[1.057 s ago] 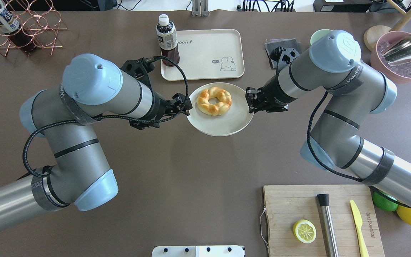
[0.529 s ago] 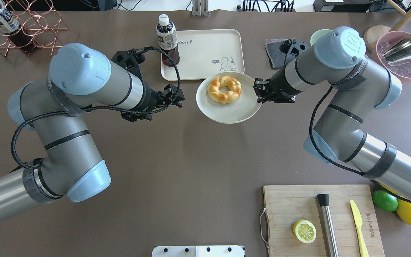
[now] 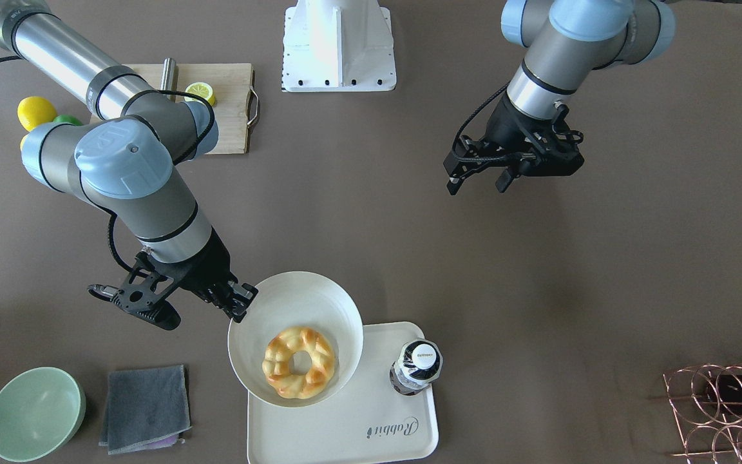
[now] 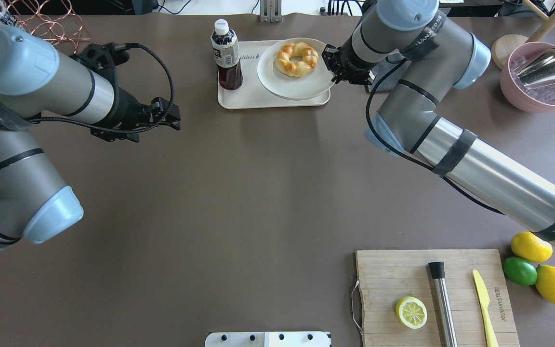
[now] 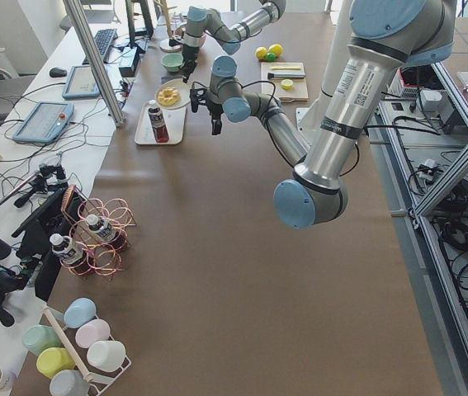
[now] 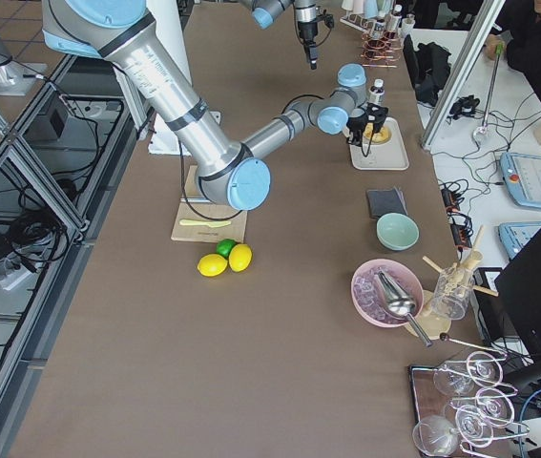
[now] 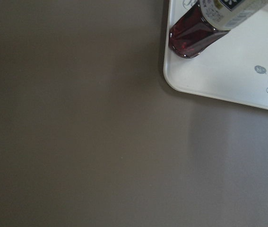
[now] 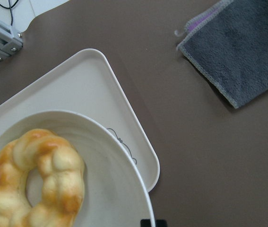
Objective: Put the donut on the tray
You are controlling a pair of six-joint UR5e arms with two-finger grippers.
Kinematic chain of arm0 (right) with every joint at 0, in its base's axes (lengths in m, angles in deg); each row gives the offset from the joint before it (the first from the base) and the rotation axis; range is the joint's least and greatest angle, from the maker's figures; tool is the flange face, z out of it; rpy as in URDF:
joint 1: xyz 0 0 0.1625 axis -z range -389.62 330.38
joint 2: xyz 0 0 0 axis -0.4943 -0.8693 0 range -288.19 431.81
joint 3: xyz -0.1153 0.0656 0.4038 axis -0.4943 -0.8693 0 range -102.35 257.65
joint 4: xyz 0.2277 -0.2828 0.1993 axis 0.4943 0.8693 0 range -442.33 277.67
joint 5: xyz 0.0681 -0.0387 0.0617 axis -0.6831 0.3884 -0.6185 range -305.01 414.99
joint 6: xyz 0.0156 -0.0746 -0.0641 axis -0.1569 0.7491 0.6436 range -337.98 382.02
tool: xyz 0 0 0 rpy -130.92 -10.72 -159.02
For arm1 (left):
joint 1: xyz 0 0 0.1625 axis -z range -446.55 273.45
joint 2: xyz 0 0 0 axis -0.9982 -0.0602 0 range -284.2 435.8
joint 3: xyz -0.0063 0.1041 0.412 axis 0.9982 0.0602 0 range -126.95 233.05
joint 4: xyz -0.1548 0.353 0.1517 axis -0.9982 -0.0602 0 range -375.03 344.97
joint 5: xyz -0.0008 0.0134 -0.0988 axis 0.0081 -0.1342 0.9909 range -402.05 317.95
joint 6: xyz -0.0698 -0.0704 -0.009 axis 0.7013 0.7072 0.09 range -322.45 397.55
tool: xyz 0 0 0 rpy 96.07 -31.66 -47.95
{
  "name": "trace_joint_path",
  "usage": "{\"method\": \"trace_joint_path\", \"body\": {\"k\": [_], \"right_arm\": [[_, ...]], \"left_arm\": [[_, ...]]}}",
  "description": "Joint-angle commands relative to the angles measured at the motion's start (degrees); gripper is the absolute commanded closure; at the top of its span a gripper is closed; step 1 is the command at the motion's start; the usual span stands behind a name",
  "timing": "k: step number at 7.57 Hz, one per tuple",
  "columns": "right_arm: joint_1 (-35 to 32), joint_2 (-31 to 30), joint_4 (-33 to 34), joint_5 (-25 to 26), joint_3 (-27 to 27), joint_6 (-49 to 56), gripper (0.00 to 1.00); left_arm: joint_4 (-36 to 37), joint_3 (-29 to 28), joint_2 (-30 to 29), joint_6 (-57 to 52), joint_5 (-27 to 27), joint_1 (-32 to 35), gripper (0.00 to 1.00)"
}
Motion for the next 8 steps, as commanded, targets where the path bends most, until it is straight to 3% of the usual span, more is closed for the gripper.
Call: {"method": "trace_joint_path", "body": {"k": [1, 3, 7, 8], "right_arm": [[-1.2, 6.4, -9.7, 2.3, -15.8, -0.6, 1.0], [0.2, 10.1, -15.3, 5.1, -25.3, -0.7, 1.0], [2.9, 11.0, -15.9, 6.3, -25.8, -0.7, 1.0], [3.0, 11.0, -16.0, 6.4, -25.8, -0.7, 1.0]], "left_arm": [[-0.1, 1.7, 6.7, -9.0, 3.7, 6.9, 0.02], [0.0, 1.0, 7.1, -10.6, 4.7, 7.8, 0.02], [0.0, 0.6, 7.1, -11.3, 6.8, 10.5, 0.02], [2.1, 1.1, 7.8, -15.6, 10.3, 13.5, 0.02]]}}
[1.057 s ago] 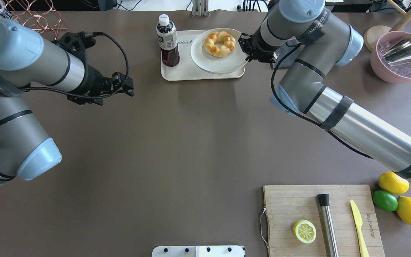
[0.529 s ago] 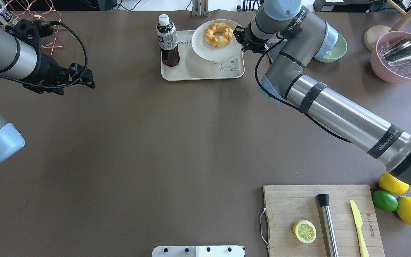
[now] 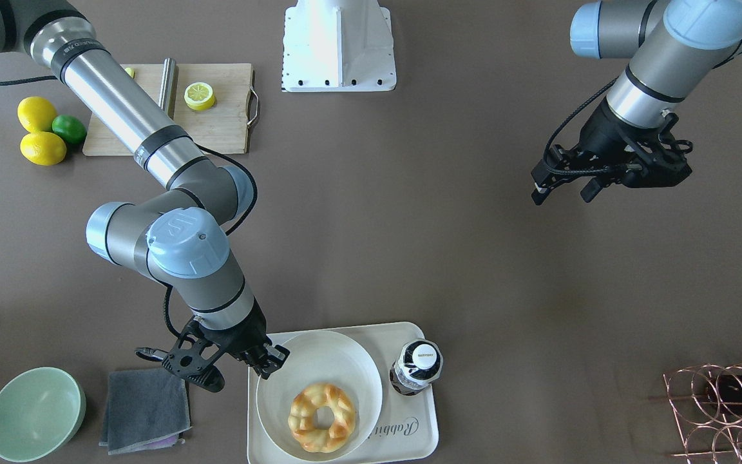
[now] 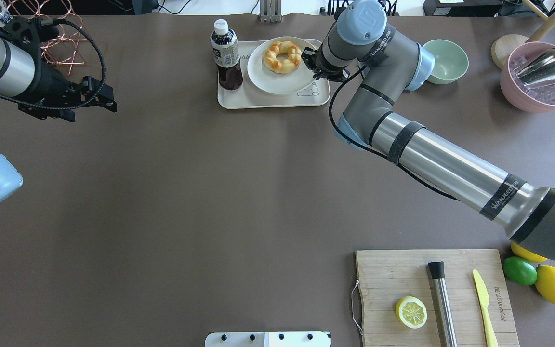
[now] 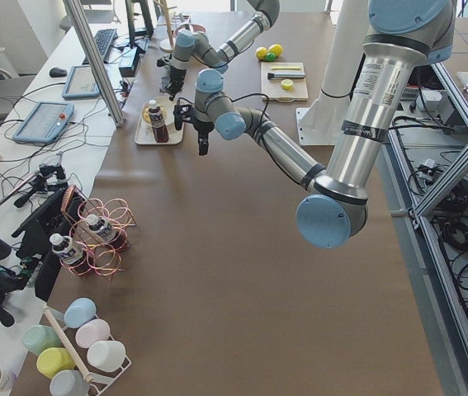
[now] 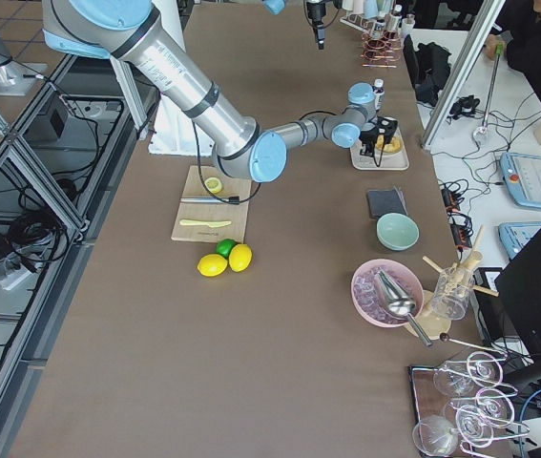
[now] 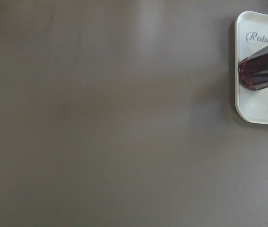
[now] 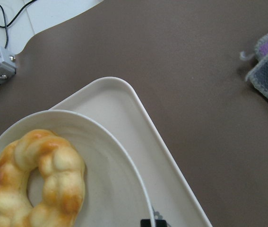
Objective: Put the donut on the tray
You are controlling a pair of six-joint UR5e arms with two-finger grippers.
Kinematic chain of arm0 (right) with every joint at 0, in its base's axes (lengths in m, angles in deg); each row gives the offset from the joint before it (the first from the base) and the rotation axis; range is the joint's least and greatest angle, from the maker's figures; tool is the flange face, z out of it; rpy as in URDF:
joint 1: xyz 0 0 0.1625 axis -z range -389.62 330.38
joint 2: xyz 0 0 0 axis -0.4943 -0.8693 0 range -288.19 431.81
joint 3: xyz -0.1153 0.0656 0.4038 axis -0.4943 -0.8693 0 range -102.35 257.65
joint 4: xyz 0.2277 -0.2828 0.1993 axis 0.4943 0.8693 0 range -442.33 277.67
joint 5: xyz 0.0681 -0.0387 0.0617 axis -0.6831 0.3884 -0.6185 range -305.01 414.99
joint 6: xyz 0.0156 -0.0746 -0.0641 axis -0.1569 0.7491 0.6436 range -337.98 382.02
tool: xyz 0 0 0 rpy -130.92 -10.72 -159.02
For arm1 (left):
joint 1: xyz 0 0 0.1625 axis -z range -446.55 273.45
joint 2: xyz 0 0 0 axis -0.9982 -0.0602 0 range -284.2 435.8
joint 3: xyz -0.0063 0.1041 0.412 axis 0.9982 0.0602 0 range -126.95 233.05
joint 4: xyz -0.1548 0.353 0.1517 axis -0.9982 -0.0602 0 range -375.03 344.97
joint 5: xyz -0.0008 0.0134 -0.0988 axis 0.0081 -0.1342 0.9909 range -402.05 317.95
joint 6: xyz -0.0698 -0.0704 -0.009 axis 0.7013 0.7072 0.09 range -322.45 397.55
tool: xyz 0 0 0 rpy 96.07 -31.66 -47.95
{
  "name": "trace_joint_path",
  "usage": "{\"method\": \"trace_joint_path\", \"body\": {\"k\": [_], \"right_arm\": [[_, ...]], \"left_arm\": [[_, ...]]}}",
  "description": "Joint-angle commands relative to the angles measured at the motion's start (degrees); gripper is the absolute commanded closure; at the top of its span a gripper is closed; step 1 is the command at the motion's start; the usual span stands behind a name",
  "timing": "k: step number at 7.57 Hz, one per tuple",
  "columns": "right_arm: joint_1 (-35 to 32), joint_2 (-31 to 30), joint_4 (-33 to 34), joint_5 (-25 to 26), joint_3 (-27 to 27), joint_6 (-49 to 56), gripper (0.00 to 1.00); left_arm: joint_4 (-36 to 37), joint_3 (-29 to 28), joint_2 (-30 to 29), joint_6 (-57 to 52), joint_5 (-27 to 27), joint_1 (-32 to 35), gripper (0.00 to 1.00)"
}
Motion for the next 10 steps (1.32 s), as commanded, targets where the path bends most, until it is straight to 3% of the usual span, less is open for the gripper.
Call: {"method": "trace_joint_path", "body": {"k": [1, 4, 5, 6, 7, 9, 10], "right_arm": [[0.6, 0.2, 0.0, 1.0, -0.1, 0.1, 1.0], [0.1, 0.2, 0.0, 1.8, -0.1, 0.1, 1.0], [0.1, 0.2, 0.0, 2.8, -0.1, 0.1, 0.86], [0.2, 0.2, 0.0, 3.4, -0.1, 0.2, 0.16], [-0.1, 0.3, 0.0, 3.8, 0.1, 0.4, 0.01], [-1.1, -0.3, 0.4, 2.3, 5.1, 0.0, 0.0], [-1.4, -2.0, 2.2, -2.2, 9.5, 0.0, 0.0]], "left_arm": [[3.2, 1.0, 3.2, -9.2, 5.9, 8.1, 0.02], [4.3, -0.6, 14.5, -33.0, 8.6, 20.8, 0.02], [5.0, -3.0, 15.9, -40.6, 8.5, 25.1, 0.02], [5.1, -6.3, 16.7, -48.7, 8.5, 28.9, 0.02], [5.0, -8.6, 16.7, -52.3, 8.5, 31.1, 0.02], [5.0, -11.2, 16.8, -57.3, 8.8, 36.7, 0.02], [5.4, -11.3, 16.8, -57.4, 8.7, 37.1, 0.02]]}}
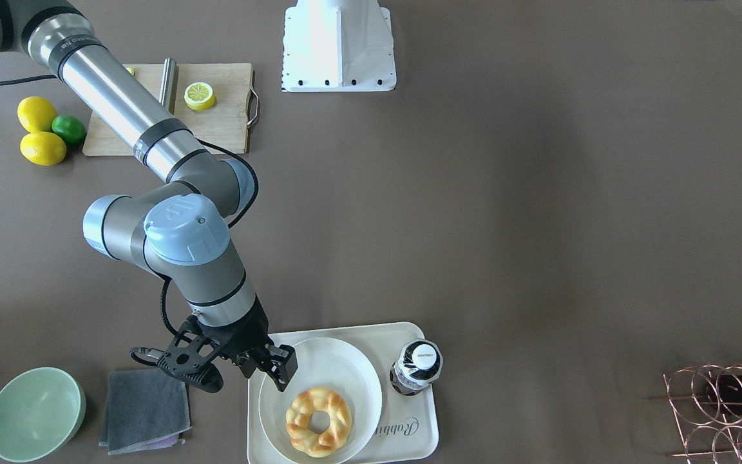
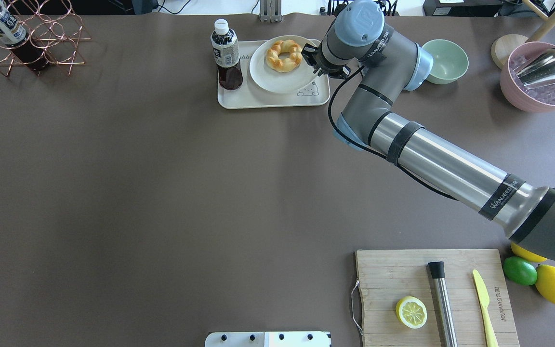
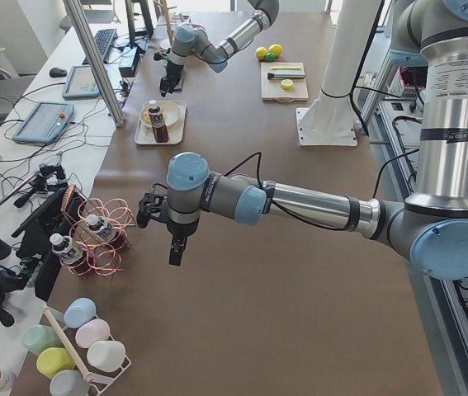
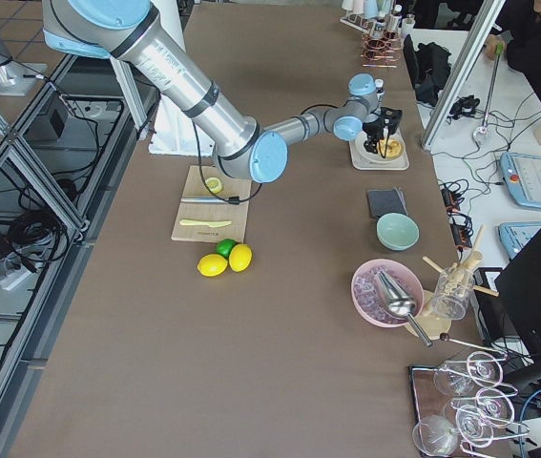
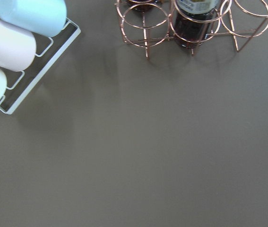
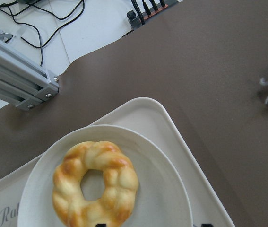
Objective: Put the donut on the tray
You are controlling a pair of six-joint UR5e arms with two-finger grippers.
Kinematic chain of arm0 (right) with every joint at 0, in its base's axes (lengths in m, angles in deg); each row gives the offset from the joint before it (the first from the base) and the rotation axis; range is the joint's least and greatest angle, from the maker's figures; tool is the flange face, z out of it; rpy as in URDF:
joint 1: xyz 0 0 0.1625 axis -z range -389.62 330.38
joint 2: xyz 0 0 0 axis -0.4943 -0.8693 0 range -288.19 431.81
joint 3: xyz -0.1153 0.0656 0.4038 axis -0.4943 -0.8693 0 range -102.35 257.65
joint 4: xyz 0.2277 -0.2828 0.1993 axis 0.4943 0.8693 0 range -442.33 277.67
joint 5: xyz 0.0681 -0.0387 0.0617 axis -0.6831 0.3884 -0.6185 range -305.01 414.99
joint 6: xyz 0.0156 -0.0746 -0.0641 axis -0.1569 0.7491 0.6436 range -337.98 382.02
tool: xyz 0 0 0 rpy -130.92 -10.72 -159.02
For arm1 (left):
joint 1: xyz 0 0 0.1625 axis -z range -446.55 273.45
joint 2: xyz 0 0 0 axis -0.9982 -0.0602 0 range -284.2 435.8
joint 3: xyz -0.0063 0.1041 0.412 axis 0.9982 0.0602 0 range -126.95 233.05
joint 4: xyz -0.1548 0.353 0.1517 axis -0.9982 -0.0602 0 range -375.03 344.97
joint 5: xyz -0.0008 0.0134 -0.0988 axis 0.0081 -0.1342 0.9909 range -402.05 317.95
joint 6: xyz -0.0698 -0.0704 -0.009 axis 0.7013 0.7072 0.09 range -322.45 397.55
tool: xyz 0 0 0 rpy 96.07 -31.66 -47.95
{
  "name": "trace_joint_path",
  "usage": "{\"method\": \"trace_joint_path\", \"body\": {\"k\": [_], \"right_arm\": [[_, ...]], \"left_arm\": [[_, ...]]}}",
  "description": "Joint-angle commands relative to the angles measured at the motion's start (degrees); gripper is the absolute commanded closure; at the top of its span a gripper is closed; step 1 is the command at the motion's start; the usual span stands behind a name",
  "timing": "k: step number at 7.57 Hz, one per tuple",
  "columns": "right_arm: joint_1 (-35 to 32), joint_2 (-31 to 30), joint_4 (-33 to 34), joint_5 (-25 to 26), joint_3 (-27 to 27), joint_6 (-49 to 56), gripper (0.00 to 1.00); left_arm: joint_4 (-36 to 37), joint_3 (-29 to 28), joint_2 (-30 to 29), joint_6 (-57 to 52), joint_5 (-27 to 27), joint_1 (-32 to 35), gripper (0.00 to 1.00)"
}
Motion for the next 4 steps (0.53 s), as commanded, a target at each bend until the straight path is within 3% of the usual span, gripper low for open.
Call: {"method": "trace_joint_path", "body": {"k": [1, 3, 4], "right_arm": [[-1.2, -7.0, 7.0, -7.4, 15.7, 0.0, 0.0], [-1.8, -22.0, 16.0, -9.4, 37.4, 1.3, 0.0], [-3.3, -28.1, 20.8, -9.3, 44.7, 6.2, 0.0]], "left_arm": [[0.1, -2.3, 0.1, -2.5, 0.2, 3.4, 0.02], [0.3, -4.8, 0.1, -7.8, -0.1, 6.7, 0.02], [0.0, -5.3, 0.1, -7.9, -0.2, 7.6, 0.02]]}}
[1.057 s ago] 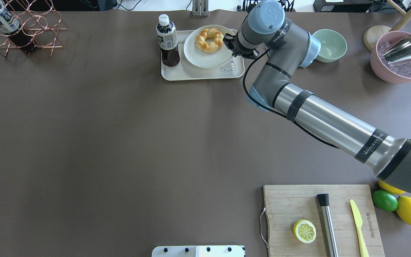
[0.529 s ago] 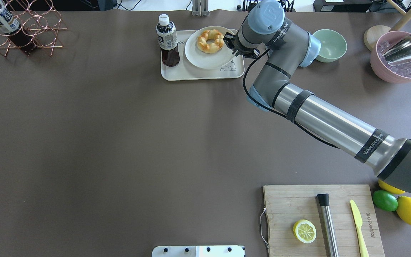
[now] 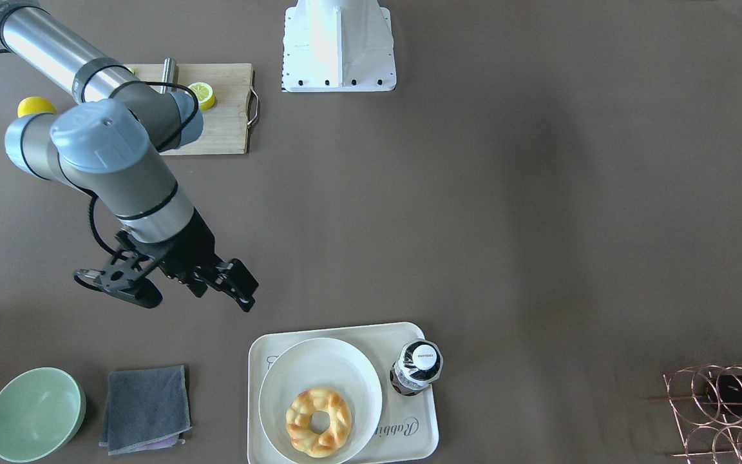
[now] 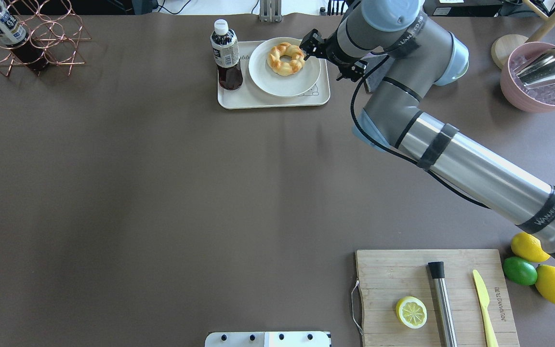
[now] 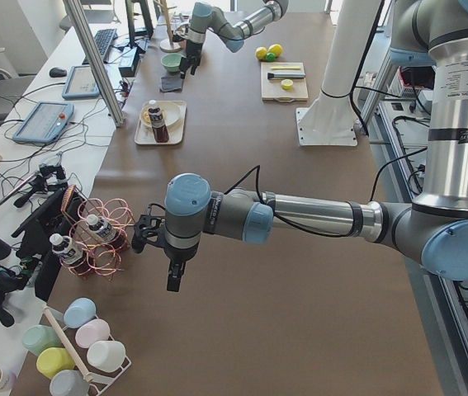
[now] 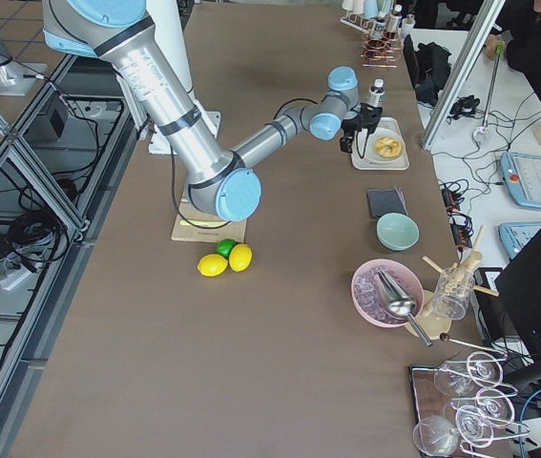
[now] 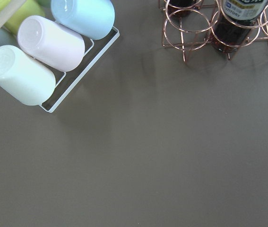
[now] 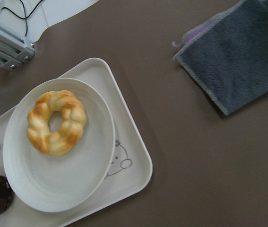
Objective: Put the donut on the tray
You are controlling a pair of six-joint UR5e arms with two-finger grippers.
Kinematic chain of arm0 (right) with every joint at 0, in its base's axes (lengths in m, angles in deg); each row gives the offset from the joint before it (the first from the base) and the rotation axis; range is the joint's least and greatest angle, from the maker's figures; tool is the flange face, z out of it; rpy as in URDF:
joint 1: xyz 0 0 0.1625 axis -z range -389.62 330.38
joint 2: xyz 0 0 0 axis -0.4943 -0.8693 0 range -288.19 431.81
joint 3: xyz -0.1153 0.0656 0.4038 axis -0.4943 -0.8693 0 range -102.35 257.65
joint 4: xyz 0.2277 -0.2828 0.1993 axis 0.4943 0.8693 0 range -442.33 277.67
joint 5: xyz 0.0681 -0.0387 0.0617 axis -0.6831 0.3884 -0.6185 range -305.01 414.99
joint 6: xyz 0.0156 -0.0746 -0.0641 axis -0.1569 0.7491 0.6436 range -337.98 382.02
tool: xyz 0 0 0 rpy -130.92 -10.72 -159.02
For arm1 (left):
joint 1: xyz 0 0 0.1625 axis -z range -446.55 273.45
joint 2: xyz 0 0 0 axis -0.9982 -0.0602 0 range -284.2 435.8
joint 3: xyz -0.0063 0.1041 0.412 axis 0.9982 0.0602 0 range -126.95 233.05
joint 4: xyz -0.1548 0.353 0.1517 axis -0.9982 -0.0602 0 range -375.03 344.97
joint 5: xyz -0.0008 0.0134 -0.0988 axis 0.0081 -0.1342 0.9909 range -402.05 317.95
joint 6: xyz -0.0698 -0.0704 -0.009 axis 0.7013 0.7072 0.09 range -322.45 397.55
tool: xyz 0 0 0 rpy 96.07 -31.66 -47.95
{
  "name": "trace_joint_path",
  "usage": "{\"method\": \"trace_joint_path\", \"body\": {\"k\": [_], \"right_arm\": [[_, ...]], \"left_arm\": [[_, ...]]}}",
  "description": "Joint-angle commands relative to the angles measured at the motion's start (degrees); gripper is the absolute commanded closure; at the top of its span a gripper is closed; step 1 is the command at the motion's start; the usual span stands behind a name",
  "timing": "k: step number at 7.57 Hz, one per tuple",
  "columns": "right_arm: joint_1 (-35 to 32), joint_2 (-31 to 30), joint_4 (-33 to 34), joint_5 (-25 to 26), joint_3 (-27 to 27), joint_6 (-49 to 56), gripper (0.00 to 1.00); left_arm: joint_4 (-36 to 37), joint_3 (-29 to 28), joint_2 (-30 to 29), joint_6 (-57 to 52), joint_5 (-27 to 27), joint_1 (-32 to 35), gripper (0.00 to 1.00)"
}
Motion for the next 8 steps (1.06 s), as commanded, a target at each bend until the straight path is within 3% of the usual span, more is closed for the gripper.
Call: {"method": "trace_joint_path", "body": {"k": [1, 3, 5, 6, 8], "right_arm": [[-3.0, -17.8, 12.3, -0.8, 21.0, 14.1, 0.0], [-11.0, -24.8, 18.4, -1.8, 23.0, 36.0, 0.0], [-21.8, -30.9, 25.4, -4.3, 21.7, 67.1, 0.0], [-25.7, -30.4, 32.2, -5.9, 20.7, 76.6, 0.0], [-33.1, -31.2, 38.6, -6.5, 18.1, 90.5, 0.0]], "left_arm": [[-0.6, -1.3, 0.5, -1.6, -0.3, 1.8, 0.02], [-0.9, -1.1, 1.9, -3.6, 0.1, 2.7, 0.02], [-0.7, -1.4, 3.2, -8.0, 0.2, 4.6, 0.02], [-0.7, -2.3, 3.4, -10.9, 0.0, 4.6, 0.02], [-0.8, -3.9, 3.2, -11.0, -1.5, 4.9, 0.02]]}}
